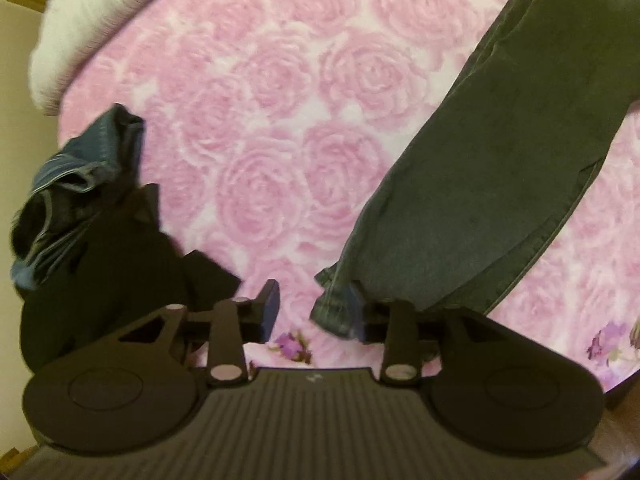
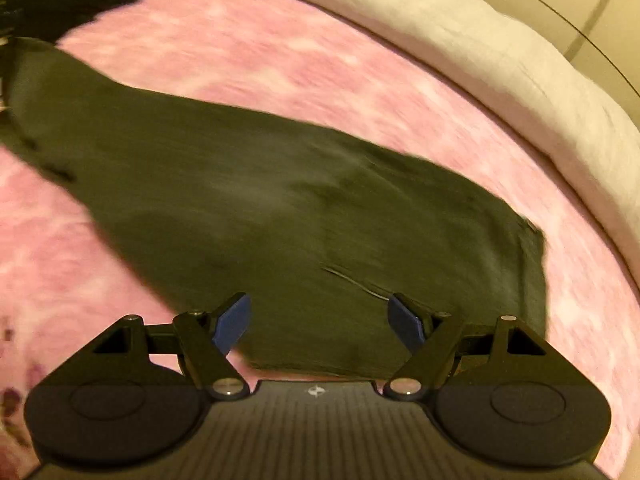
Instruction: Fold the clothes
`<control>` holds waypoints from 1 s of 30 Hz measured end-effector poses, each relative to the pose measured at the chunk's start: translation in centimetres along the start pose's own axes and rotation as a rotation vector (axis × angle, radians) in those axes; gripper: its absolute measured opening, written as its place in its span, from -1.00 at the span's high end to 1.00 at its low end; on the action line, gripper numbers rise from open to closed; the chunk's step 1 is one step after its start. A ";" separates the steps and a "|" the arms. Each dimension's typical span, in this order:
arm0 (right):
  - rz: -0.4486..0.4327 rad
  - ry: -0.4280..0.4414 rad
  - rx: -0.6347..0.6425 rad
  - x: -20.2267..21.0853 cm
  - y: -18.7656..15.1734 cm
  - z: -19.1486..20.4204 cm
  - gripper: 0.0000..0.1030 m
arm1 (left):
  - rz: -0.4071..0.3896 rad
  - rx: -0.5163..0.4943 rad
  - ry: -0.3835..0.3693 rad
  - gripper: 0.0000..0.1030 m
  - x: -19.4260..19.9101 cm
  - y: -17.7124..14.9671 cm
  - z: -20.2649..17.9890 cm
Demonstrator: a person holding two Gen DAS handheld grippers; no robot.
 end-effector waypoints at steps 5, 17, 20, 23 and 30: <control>-0.071 0.094 -0.046 1.2 1.8 5.9 -0.50 | -0.042 0.004 0.032 0.16 1.2 -3.3 0.8; -0.084 0.073 -0.221 -0.4 9.3 24.2 -0.56 | -0.297 0.137 -0.456 0.07 -7.9 -6.3 2.9; -0.024 0.056 -0.338 -3.4 11.0 28.5 -0.57 | -0.293 0.137 -0.591 0.83 -9.6 -6.5 3.2; -0.007 0.099 -0.405 -5.0 13.6 32.7 -0.57 | -0.271 0.135 -0.699 0.94 -9.9 -6.5 5.1; -0.089 0.286 -0.436 -7.3 19.4 40.6 -0.57 | -0.198 0.149 -0.895 0.96 -8.8 -5.9 8.5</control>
Point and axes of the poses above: each gripper's, at about its wrist camera, not at the fingertips, and x roughly against the way its jaws point, z to its left, y to its top, the point moved 4 cm from there along -x, roughly the way its jaws point, and after that the axes turned 6 degrees about y, right-handed, at the moved point
